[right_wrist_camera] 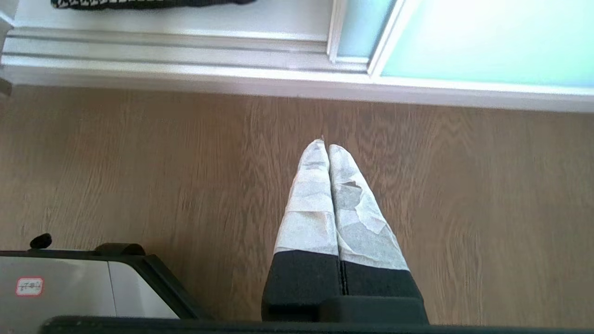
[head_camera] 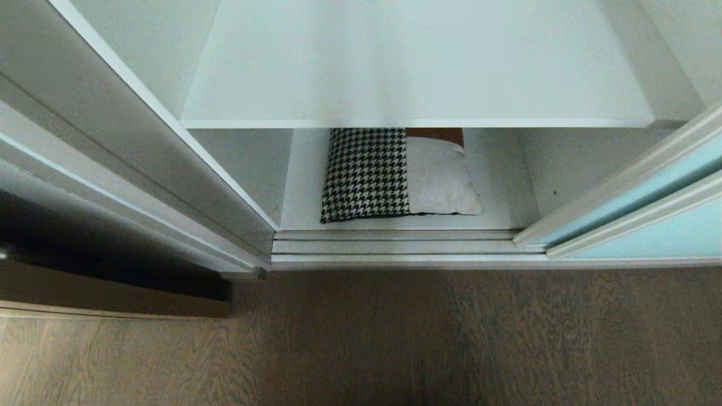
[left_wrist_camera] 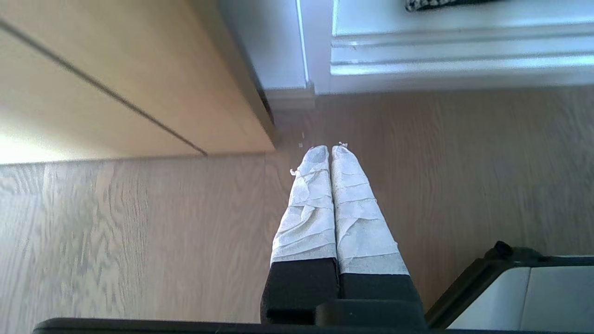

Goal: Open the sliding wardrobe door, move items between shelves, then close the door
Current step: Place the pillow on the higher shelf

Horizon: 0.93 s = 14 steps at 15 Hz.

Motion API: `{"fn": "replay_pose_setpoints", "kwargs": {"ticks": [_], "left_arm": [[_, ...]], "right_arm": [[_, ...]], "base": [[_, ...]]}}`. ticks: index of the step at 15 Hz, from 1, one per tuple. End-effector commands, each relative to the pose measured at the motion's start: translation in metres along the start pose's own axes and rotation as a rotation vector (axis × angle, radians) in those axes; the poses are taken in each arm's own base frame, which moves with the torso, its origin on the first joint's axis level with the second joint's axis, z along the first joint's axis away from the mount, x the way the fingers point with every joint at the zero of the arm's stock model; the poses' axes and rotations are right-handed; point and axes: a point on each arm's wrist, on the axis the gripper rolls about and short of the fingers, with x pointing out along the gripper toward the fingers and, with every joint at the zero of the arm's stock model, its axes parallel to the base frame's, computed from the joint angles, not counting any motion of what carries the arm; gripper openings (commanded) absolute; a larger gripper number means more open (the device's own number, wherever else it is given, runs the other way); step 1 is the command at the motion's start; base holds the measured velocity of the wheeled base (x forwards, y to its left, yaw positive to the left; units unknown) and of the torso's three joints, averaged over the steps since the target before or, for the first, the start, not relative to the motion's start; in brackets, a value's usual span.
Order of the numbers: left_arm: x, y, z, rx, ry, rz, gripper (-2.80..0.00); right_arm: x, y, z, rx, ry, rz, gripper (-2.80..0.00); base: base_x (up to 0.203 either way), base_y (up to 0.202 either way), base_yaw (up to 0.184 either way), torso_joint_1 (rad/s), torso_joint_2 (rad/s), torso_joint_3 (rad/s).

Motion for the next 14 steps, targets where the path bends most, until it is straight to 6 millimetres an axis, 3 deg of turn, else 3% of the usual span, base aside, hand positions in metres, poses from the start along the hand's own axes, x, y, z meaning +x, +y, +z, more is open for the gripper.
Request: {"fn": "replay_pose_setpoints", "kwargs": {"ticks": [1,10,13,14], "left_arm": [[0.000,0.000,0.000,0.001,0.004,0.004,-2.80],[0.000,0.001,0.000,-0.027,0.001,0.025,-2.80],[-0.010,0.002,0.026,-0.075,-0.023,0.037,-2.80],[-0.015,0.002,0.035,-0.126,0.042,0.010,-2.80]], "right_arm": [[0.000,0.000,0.000,0.000,0.003,0.000,-2.80],[0.000,0.000,0.000,0.000,0.002,0.000,-2.80],[0.000,0.000,0.000,0.000,0.002,0.000,-2.80],[0.000,0.000,0.000,0.000,0.001,0.000,-2.80]], "base": [[0.097,0.000,-0.002,0.010,0.00,0.000],[0.000,0.000,0.000,0.000,0.00,0.000],[0.000,0.000,0.000,0.000,0.00,0.000],[0.000,0.000,0.000,0.000,0.00,0.000]]}}
